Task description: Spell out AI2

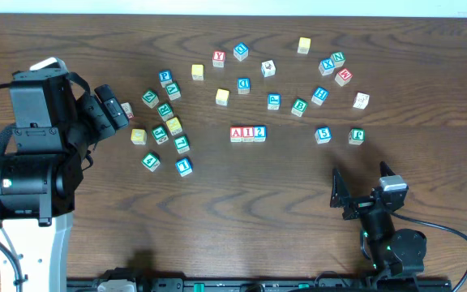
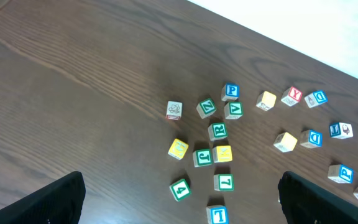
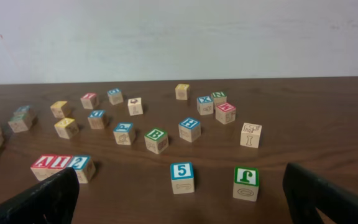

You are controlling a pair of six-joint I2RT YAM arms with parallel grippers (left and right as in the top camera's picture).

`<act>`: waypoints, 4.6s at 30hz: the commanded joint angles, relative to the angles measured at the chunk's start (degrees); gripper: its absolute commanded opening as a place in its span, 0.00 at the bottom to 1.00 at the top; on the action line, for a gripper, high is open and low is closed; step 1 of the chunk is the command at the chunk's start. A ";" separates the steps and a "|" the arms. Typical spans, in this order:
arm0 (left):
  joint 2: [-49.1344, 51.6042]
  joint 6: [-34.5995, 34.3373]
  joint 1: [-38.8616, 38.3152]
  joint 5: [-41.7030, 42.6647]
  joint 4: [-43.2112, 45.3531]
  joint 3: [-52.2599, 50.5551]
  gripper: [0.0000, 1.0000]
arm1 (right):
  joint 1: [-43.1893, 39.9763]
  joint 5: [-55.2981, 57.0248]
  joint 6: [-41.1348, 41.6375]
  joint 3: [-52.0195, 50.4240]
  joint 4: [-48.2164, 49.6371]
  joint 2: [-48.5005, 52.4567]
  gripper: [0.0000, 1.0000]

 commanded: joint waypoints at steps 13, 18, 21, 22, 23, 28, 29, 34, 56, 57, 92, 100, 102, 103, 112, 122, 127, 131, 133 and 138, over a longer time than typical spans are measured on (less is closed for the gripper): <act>0.24 0.35 0.35 -0.70 0.04 0.61 0.98 | -0.13 -0.33 0.55 -0.15 -0.07 -0.33 0.99; 0.24 0.35 0.35 -0.70 0.04 0.61 0.98 | -0.13 -0.33 0.55 -0.15 -0.07 -0.33 0.99; 0.24 0.35 0.35 -0.70 0.04 0.61 0.98 | -0.13 -0.33 0.55 -0.15 -0.07 -0.33 0.99; 0.24 0.35 0.35 -0.70 0.04 0.61 0.98 | -0.13 -0.33 0.55 -0.15 -0.07 -0.33 0.99; 0.24 0.35 0.35 -0.70 0.04 0.61 0.98 | -0.13 -0.33 0.55 -0.15 -0.07 -0.33 0.99; -0.04 0.35 0.35 -0.70 0.04 0.55 0.98 | -0.13 -0.33 0.55 -0.15 -0.07 -0.33 0.99; -0.55 0.35 0.35 -0.70 0.04 0.35 0.98 | -0.13 -0.33 0.55 -0.15 -0.07 -0.33 0.99; -4.85 0.35 0.13 -0.70 0.04 -2.75 0.98 | -0.13 -0.33 0.55 -0.15 -0.07 -0.33 0.99; -40.50 3.54 0.20 -8.94 16.94 -34.77 0.98 | -0.13 -0.33 0.55 -0.15 -0.07 -0.33 0.99; -42.25 4.42 0.20 -8.92 20.48 -37.99 0.98 | -0.13 -0.33 0.55 -0.15 -0.07 -0.33 0.99; -65.92 18.34 3.93 -0.63 60.39 -84.48 0.98 | -0.13 -0.33 0.55 -0.15 -0.07 -0.35 0.99; -65.92 17.92 3.93 1.01 54.27 -84.46 0.98 | -0.13 -0.33 0.55 -0.15 -0.07 -0.33 0.99; -65.92 17.92 3.93 1.01 54.27 -84.46 0.98 | -0.13 -0.33 0.55 -0.15 -0.07 -0.33 0.99; -65.92 17.92 3.93 0.98 54.27 -84.46 0.98 | -0.13 -0.33 0.55 -0.15 -0.07 -0.33 0.99; -65.79 17.92 3.93 0.98 54.27 -84.46 0.98 | -0.13 -0.33 0.55 -0.15 -0.07 -0.33 0.99; -65.79 17.92 3.93 0.98 54.27 -84.46 0.98 | -0.13 -0.33 0.55 -0.15 -0.07 -0.33 0.99; -65.79 17.92 3.93 0.98 54.27 -84.46 0.98 | -0.13 -0.33 0.55 -0.15 -0.07 -0.33 0.99; -65.79 17.92 3.93 0.98 54.27 -84.46 0.98 | -0.13 -0.33 0.55 -0.15 -0.07 -0.33 0.99; -65.79 17.92 3.93 0.98 54.27 -84.46 0.98 | -0.13 -0.33 0.55 -0.15 -0.07 -0.33 0.99; -65.79 17.92 3.93 0.98 54.27 -84.46 0.98 | -0.13 -0.33 0.55 -0.15 -0.07 -0.33 0.99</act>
